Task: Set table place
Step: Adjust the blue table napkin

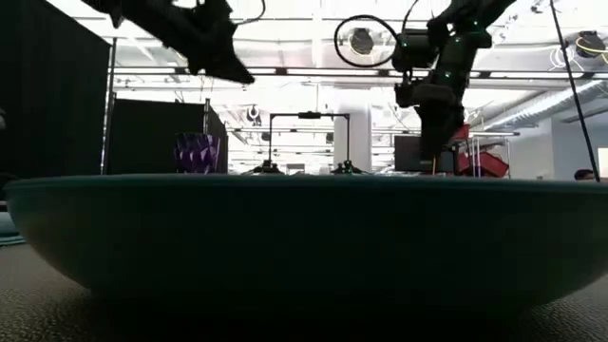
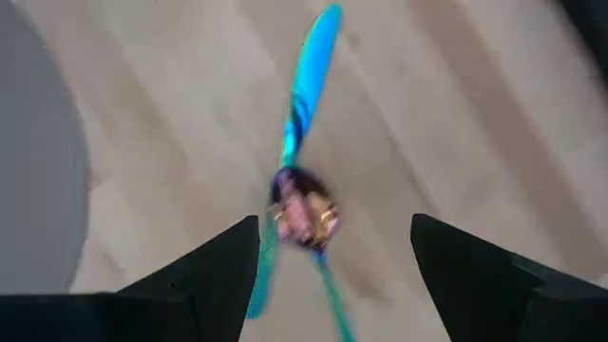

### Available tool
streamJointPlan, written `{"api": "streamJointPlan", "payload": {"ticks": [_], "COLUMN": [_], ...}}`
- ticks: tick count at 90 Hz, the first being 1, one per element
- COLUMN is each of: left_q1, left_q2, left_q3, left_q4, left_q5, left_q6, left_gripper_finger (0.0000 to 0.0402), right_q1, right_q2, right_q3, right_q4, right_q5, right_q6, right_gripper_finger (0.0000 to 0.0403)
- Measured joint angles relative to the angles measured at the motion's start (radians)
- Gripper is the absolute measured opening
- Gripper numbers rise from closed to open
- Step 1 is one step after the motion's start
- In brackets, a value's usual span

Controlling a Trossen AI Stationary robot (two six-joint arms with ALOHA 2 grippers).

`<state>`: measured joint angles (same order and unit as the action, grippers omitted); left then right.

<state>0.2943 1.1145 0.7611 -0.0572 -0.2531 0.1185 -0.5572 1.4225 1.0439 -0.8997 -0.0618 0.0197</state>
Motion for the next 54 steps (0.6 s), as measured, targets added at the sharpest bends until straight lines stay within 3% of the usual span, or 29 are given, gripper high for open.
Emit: {"api": "streamJointPlan", "payload": {"ticks": [27, 45, 54], "left_q1": [-0.003, -0.053, -0.116], "left_q2": [0.097, 0.070, 0.035], "left_q3": [-0.057, -0.057, -0.057], "left_q4": [0.110, -0.009, -0.099], "left_q5": [0.052, 0.241, 0.269], "left_q6": [0.022, -0.016, -0.078], "left_gripper_finger": [0.0063, 0.0063, 0.0063], "right_q1": [0.029, 0.128, 0.191], "right_q2": [0.004, 0.005, 0.005], "right_q3": [-0.075, -0.102, -0.102], "right_q4": [-0.029, 0.036, 0.085], "right_q5": [-0.050, -0.131, -0.130], "right_q6": [0.013, 0.082, 0.094], "right_gripper_finger": [0.0258, 0.0258, 0.0258]}}
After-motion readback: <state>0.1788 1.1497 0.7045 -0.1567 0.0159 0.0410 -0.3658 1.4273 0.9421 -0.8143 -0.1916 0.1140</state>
